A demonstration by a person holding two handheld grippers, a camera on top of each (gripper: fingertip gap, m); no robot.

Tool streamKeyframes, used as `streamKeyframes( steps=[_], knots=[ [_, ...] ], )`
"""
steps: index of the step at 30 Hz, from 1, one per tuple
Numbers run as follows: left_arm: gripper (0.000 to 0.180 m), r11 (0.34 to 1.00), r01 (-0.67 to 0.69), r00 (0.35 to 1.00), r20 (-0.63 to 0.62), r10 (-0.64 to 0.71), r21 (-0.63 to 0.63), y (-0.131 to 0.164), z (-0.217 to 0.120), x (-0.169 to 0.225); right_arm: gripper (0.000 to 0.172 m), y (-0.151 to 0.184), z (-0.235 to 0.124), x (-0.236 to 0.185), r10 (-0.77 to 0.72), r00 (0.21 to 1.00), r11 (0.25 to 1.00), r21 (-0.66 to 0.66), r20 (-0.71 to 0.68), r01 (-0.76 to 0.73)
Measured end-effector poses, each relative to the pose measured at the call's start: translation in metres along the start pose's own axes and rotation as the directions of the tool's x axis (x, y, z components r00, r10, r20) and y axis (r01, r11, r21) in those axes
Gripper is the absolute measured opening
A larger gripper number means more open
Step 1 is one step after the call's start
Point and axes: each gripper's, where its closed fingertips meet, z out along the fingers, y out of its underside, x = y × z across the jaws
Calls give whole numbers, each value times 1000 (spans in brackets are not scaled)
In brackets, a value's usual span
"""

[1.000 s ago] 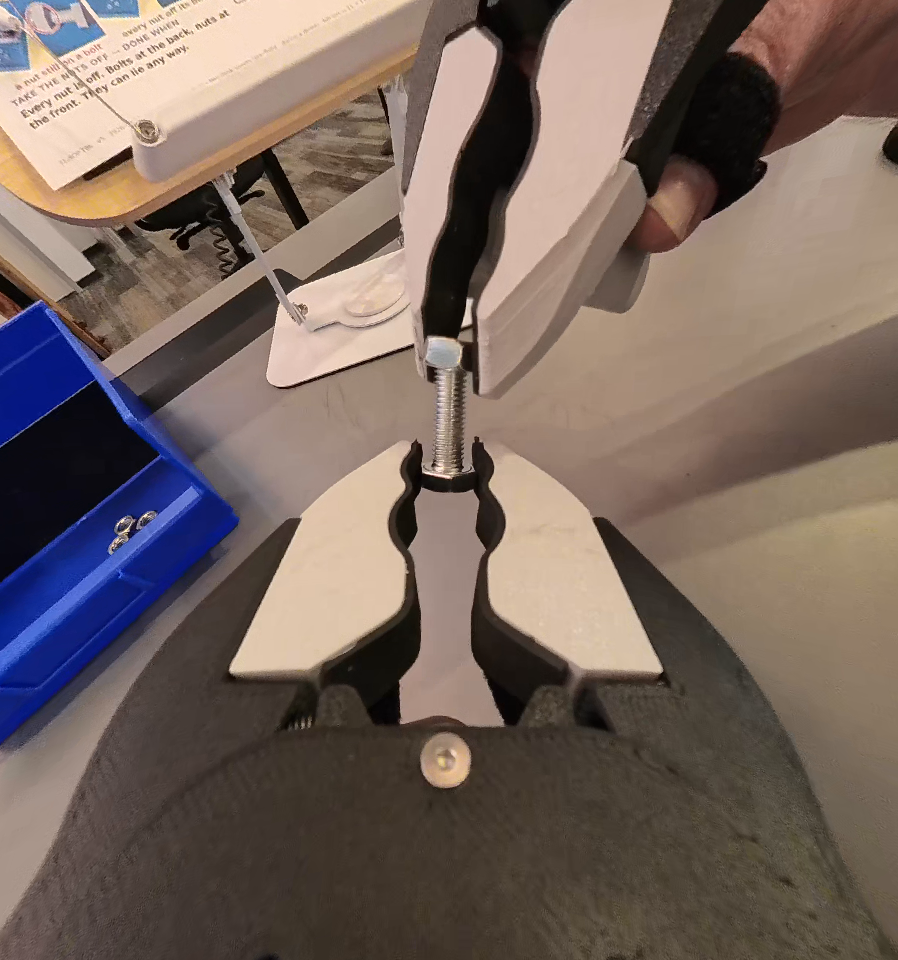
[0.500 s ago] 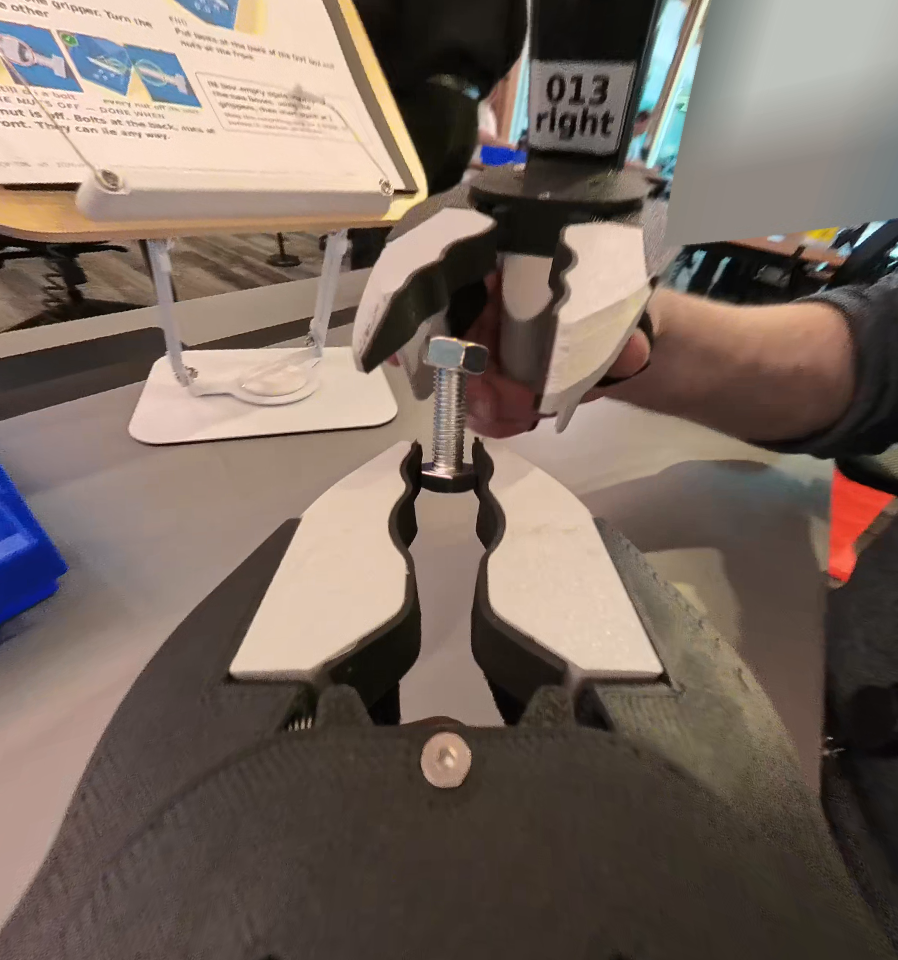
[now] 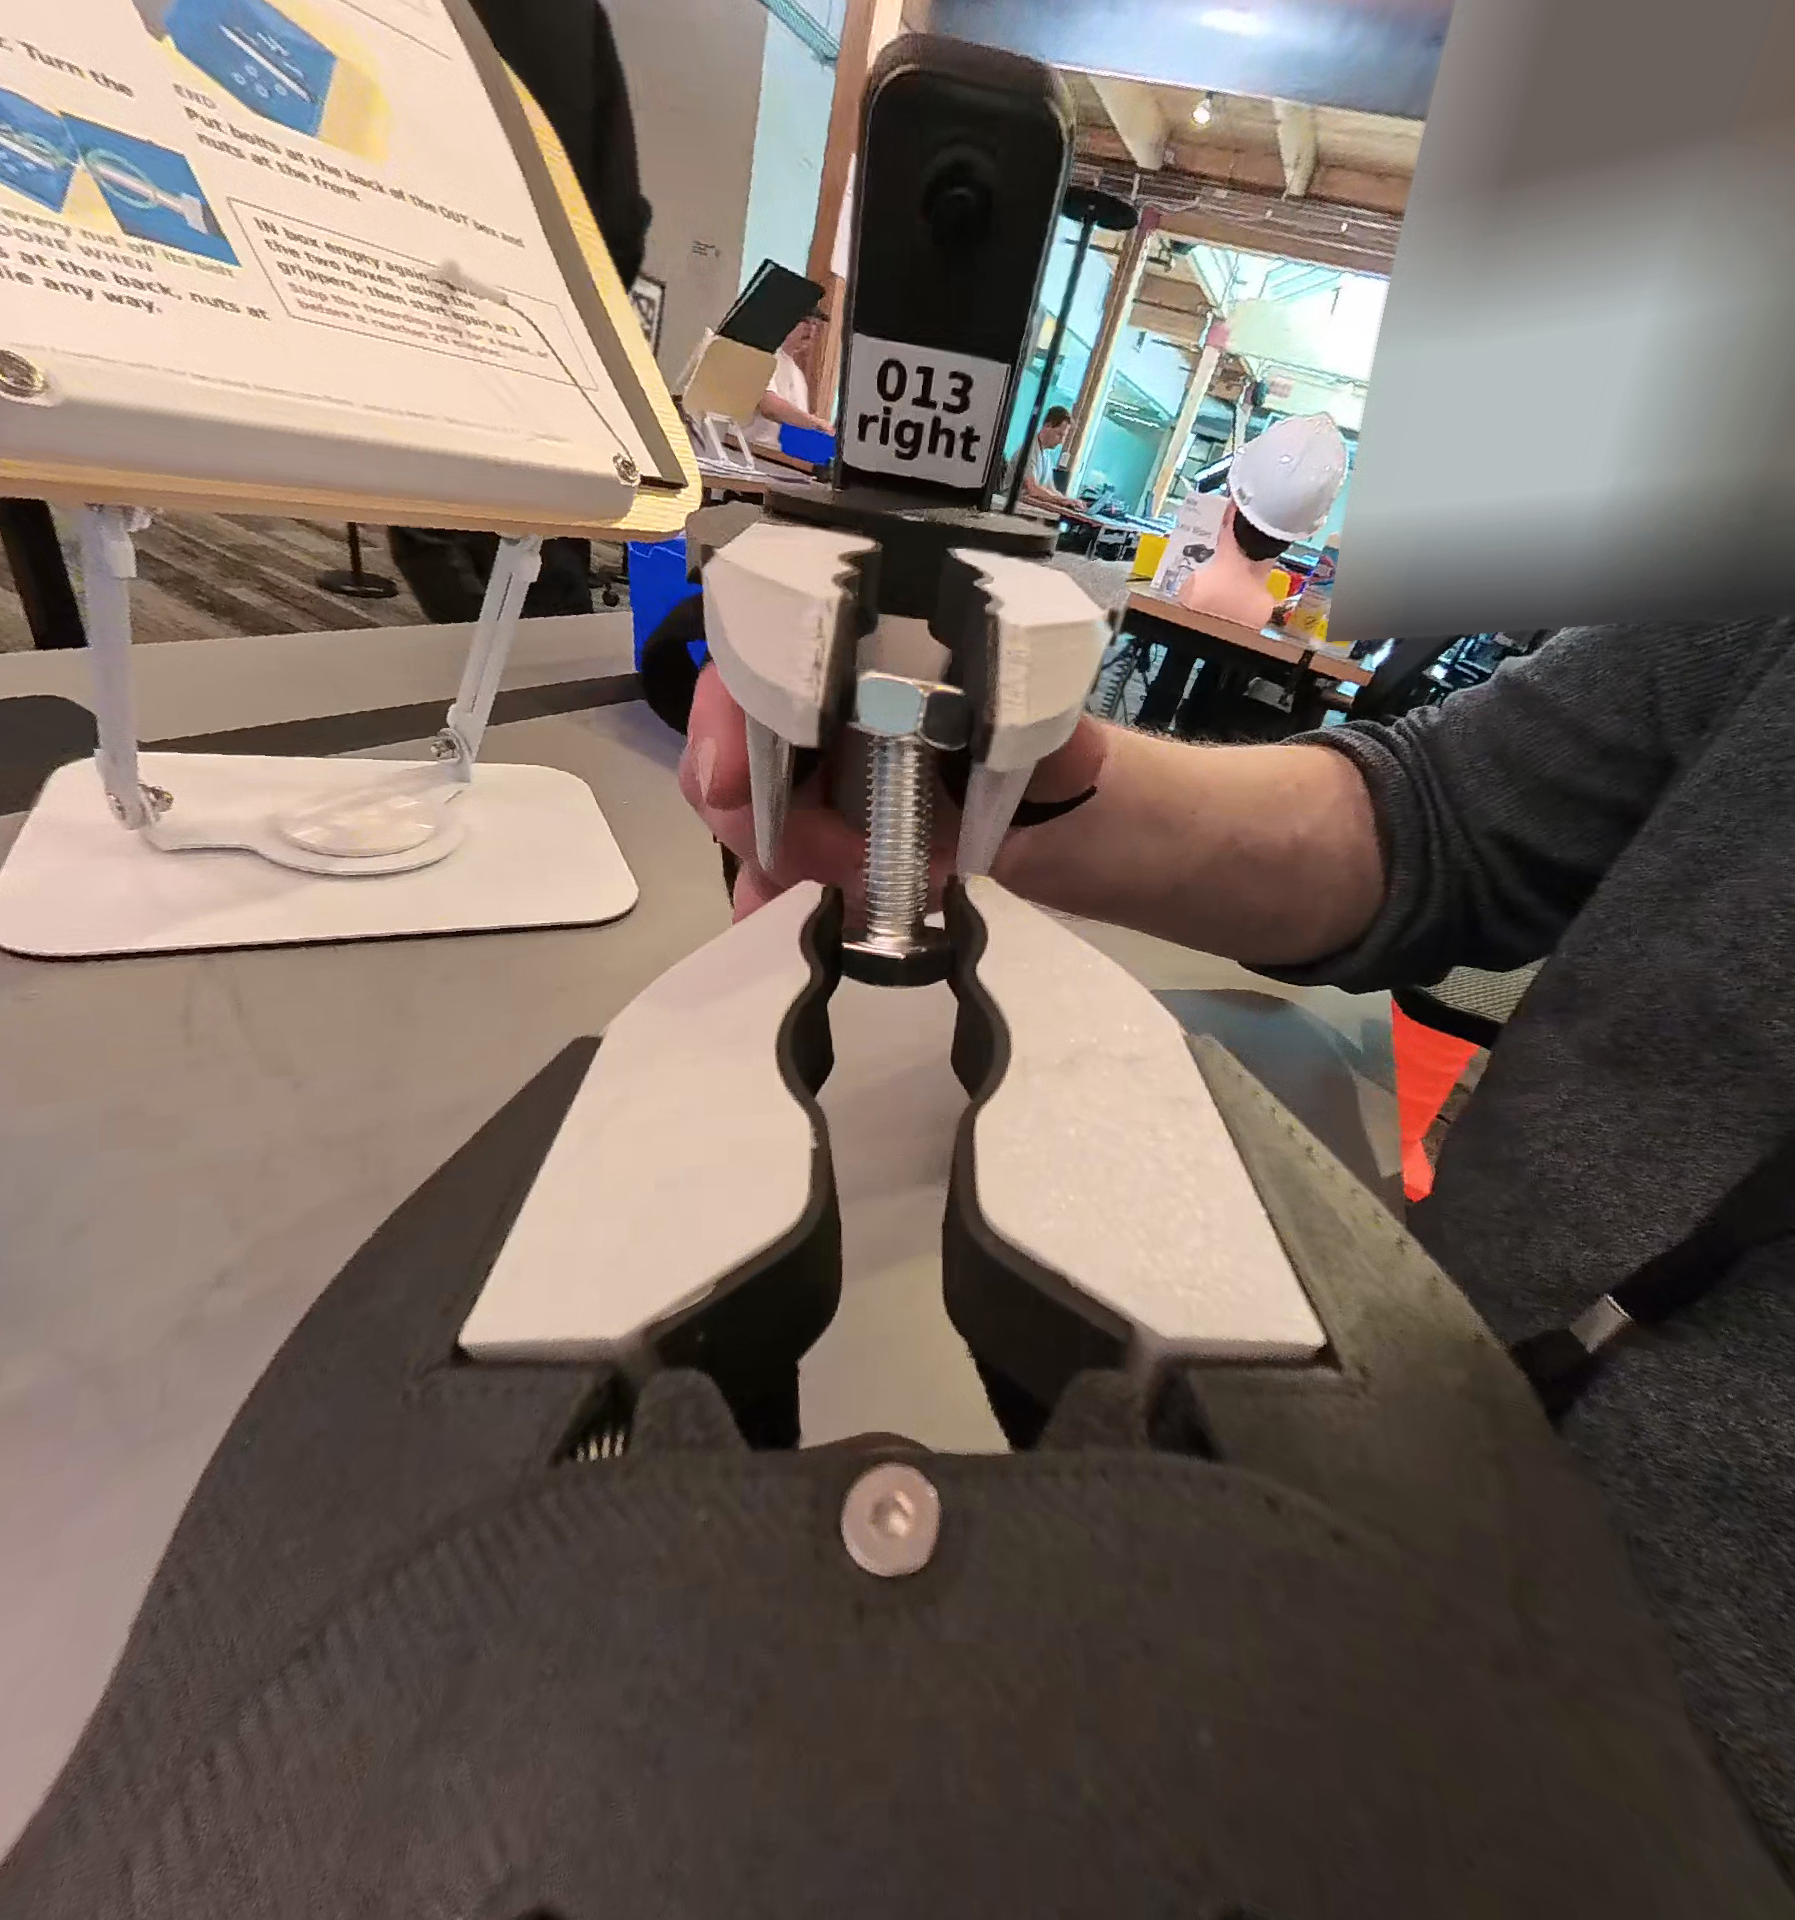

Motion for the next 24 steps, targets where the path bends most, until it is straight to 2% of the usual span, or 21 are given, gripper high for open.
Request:
streamKeyframes(
  steps=[5, 11, 18, 24],
  knots=[
    [18, 998, -58, 995, 74, 60, -33, 2, 1, -6, 18, 2, 0, 3, 1, 999, 1000, -14, -45, -2],
    [19, 987, -123, 971, 195, 141, -104, 7, 0, -20, 18, 8, 1, 12, 4, 982, 998, -56, -190, -15],
    [19, 987, -123, 971, 194, 142, -106, 10, 0, -22, 18, 10, 1, 13, 9, 975, 998, -61, -220, -23],
    [19, 989, -116, 974, 181, 132, -94, 8, 0, -20, 30, 9, 2, 12, 29, 979, 999, -32, -201, -36]
  ],
)
